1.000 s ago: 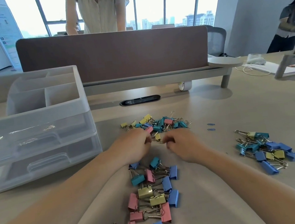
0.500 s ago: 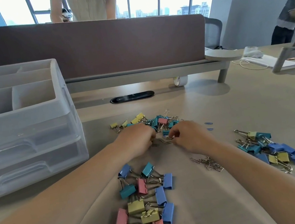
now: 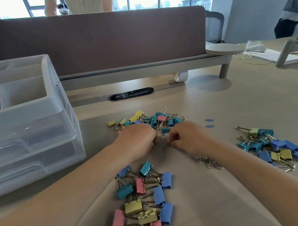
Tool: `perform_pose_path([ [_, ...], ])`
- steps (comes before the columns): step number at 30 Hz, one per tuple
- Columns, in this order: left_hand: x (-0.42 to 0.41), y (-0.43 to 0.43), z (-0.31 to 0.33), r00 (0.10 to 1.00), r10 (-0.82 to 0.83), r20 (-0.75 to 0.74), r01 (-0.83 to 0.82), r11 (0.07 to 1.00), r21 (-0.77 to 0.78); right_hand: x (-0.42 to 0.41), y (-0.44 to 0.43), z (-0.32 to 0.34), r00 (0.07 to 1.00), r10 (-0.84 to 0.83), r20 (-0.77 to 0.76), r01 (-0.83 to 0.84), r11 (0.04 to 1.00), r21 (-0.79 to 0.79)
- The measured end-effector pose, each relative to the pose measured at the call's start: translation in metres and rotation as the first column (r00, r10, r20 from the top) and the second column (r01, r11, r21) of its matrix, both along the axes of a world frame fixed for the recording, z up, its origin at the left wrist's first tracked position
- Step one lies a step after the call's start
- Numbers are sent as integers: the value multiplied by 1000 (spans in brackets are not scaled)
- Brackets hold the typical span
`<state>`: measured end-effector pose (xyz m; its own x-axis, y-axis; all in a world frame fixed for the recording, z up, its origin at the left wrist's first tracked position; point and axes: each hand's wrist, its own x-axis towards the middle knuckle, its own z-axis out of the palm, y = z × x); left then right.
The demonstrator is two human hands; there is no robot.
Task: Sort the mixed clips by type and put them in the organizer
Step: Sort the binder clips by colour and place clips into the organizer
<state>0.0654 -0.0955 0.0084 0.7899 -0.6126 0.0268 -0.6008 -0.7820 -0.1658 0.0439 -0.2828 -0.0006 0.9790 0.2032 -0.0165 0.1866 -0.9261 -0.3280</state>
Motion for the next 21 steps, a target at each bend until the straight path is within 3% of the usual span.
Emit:
perform_pose_path([
  [4,1,-2,-2,999,24,-27,-25,999,-39,-5,-8,3,999,25,-40,-24,999,31],
  [9,-6,-5,-6,994,-20,-103,3,986,-167,-2,-19,6,999,-42,32,40,997,60],
  [17,-4,-12,-5,997,3,-71,-17,980,-198,1,-33,11,991,-127,46,122,987,103],
  [21,-2,-17,-7,994,37,-104,-50,991,-128,-2,-34,10,991,-124,45,120,988,92],
])
